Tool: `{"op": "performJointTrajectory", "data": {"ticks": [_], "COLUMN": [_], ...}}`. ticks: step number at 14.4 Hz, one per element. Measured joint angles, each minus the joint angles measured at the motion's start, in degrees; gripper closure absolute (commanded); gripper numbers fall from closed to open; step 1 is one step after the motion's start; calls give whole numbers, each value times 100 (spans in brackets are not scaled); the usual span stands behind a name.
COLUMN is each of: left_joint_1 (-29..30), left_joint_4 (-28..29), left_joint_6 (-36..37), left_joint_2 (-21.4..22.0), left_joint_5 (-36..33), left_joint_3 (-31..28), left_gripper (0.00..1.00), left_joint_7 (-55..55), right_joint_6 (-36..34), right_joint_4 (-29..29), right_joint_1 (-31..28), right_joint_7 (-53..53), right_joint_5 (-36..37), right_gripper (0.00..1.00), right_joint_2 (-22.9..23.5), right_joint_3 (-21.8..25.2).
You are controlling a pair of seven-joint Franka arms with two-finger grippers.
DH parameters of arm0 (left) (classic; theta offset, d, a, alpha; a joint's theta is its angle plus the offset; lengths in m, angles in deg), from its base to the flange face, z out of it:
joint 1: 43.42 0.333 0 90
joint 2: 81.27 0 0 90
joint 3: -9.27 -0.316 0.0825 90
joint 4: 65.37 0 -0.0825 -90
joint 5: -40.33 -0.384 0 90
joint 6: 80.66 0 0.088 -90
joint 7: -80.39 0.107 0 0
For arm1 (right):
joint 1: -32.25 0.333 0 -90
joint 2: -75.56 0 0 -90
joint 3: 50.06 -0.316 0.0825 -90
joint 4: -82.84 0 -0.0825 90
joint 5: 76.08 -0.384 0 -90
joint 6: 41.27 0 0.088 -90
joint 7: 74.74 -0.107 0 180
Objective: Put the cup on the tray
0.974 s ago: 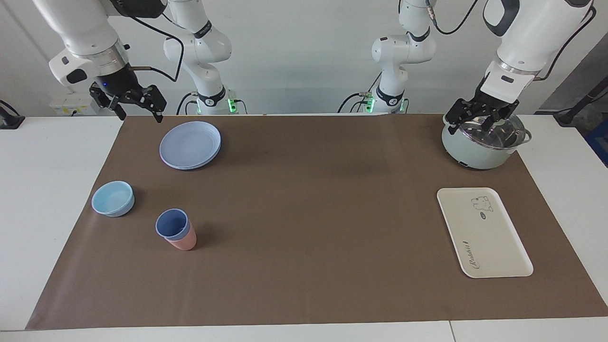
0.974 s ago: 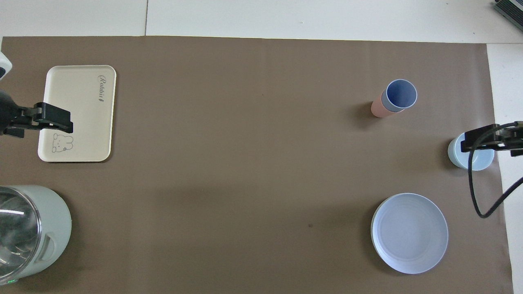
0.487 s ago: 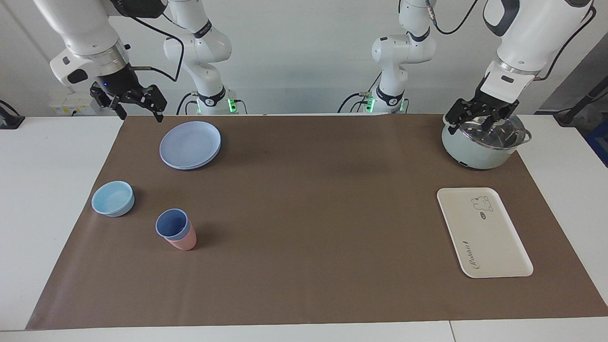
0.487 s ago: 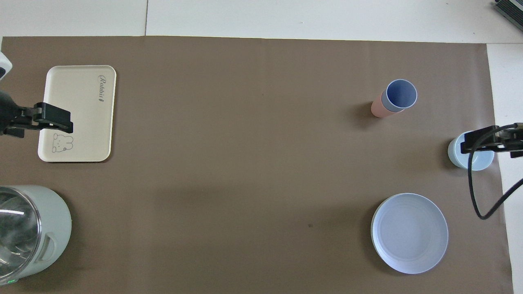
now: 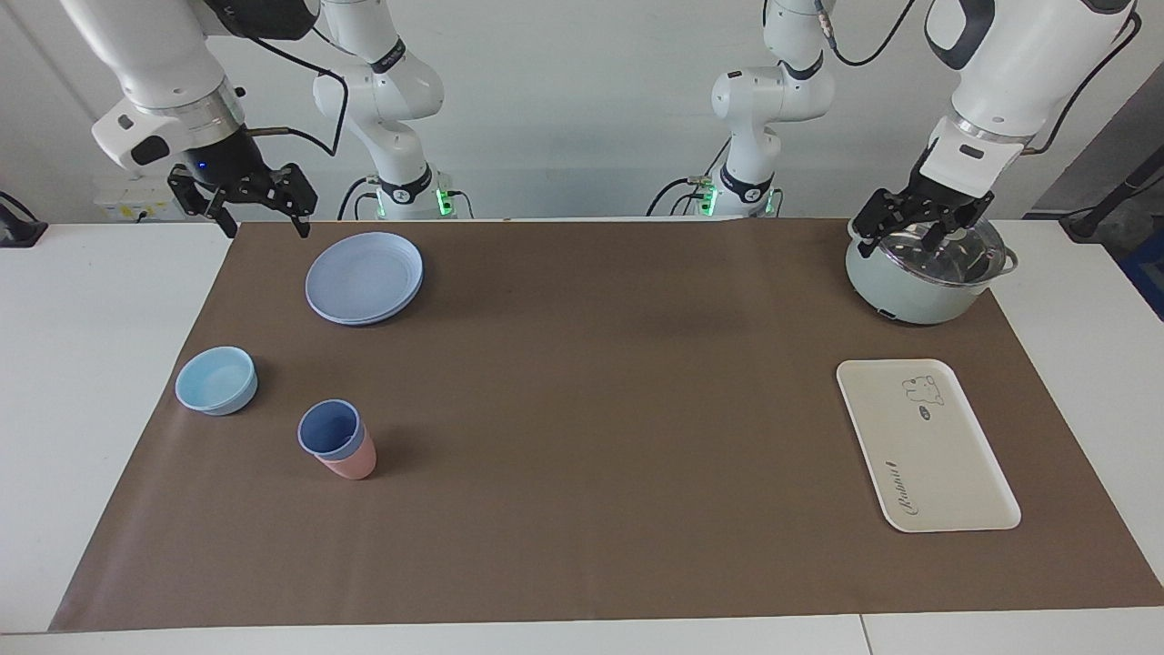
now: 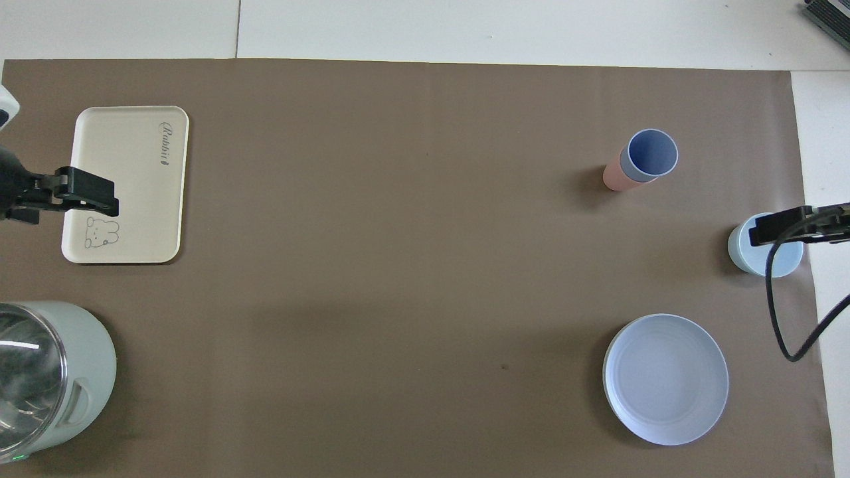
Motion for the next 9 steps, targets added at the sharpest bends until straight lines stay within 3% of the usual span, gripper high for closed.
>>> {"op": "performJointTrajectory", "data": {"ticks": [6, 9], "left_joint_1": [2, 2], "left_joint_4": [2, 3], "left_joint_6": [2, 2], "left_joint_2": [0, 0], "left_joint_5": [0, 0], "left_joint_3": [-1, -1], "left_gripper": [0, 0], "left_joint_7": [0, -1], "right_joint_6": [1654, 2259], "right_joint_4": [-758, -1199], "right_joint_1": [-630, -914], "right_joint_7": [2562, 4020], "right_joint_5": [-894, -1754], "right_gripper": [0, 0], "right_joint_2": [-6, 56], "right_joint_3": [48, 53]}}
